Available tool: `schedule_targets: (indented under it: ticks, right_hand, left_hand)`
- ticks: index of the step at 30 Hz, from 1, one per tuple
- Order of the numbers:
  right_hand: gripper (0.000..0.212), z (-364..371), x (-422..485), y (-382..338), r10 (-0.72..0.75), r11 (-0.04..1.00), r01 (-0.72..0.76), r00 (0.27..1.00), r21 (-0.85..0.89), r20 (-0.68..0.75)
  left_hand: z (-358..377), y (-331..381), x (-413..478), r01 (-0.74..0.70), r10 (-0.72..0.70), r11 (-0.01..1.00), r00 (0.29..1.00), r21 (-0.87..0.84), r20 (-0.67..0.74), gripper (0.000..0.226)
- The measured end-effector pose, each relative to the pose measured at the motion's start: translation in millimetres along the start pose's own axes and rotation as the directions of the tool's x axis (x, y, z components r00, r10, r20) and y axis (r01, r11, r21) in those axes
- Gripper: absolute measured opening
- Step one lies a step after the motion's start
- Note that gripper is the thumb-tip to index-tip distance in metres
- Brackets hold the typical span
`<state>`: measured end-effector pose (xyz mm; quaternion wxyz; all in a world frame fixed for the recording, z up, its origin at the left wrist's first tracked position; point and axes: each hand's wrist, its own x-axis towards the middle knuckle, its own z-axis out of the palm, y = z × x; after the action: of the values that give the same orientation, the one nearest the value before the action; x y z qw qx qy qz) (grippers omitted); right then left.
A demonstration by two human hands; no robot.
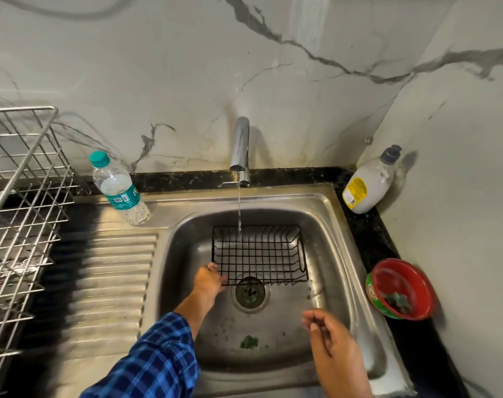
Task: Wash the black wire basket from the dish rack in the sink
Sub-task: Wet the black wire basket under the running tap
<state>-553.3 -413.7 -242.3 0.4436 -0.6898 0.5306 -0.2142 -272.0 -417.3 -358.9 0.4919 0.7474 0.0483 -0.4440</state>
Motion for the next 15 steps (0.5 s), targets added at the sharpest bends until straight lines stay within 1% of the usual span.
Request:
schedule_targets:
  ticks: [3,6,12,15]
  right_hand:
    - [0.051,-3.0,1.2,-1.8,-0.011,1.000,0.011,1.000,0.001,-0.018]
    - [0.051,-5.0,2.2,-1.7,-0.035,0.999,0.034,0.999,-0.015,-0.036]
    - [0.051,-4.0,2.0,-5.5,-0.059,0.998,0.058,0.998,-0.023,-0.035]
    - [0.043,-3.5,1.0,-5.4,-0.060,0.998,0.059,0.998,-0.033,-0.022]
  left_hand:
    - [-4.3,-7.4,7.0,0.026,-0.029,0.998,0.998,-0.057,-0.059,0.036]
    - [-5.3,-2.9,-2.0,0.075,-0.096,0.975,0.991,-0.210,-0.090,0.035]
    - [-2.3,-5.2,-5.0,0.057,-0.092,0.958,0.990,-0.281,-0.109,0.042]
    - [0.8,0.4,-13.1,0.096,-0.123,0.955,0.989,-0.279,-0.080,0.043]
